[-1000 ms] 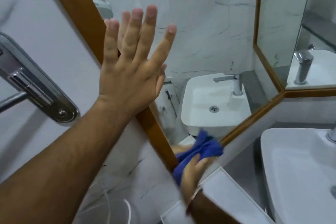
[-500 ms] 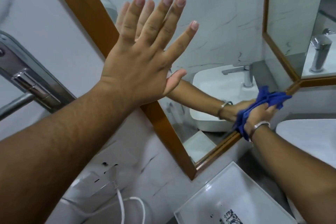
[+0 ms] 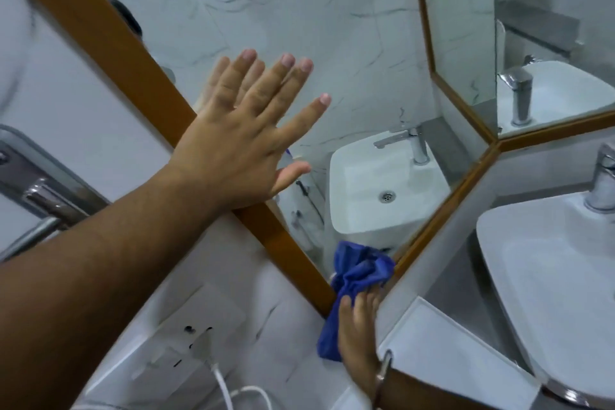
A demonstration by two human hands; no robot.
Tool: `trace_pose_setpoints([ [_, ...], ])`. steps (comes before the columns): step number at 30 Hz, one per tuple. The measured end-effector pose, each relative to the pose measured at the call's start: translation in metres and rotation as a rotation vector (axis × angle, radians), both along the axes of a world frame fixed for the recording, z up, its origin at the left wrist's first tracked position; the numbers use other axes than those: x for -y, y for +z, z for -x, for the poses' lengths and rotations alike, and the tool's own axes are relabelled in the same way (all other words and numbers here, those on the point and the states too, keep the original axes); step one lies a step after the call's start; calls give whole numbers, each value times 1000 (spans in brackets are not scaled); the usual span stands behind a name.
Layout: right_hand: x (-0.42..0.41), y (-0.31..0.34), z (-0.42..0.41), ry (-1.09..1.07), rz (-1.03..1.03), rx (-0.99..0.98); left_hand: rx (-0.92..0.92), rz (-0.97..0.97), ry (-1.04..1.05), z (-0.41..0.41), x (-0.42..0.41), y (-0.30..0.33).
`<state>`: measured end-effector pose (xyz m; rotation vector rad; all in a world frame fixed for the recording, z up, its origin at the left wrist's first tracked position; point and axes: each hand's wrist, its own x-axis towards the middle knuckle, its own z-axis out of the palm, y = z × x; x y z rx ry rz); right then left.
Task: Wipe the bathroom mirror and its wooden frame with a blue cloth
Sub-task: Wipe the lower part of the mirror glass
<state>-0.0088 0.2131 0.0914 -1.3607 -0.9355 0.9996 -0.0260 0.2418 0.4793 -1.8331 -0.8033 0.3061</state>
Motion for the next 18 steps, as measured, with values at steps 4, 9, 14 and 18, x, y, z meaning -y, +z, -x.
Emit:
trace_pose_setpoints([
  [4,-74,34,-65,-260,-8,-22,-47,-11,3,-9,-8,28],
  [9,-172,55,-155,-496,10,-64,-85,-51,-11,-9,-13,58],
  [14,-202,50,-189,-526,75,-181,-158,-14,-57,-4,-14,52],
  [18,-155,54,-133,-520,36,-235,-127,-6,-162,-3,-23,53],
])
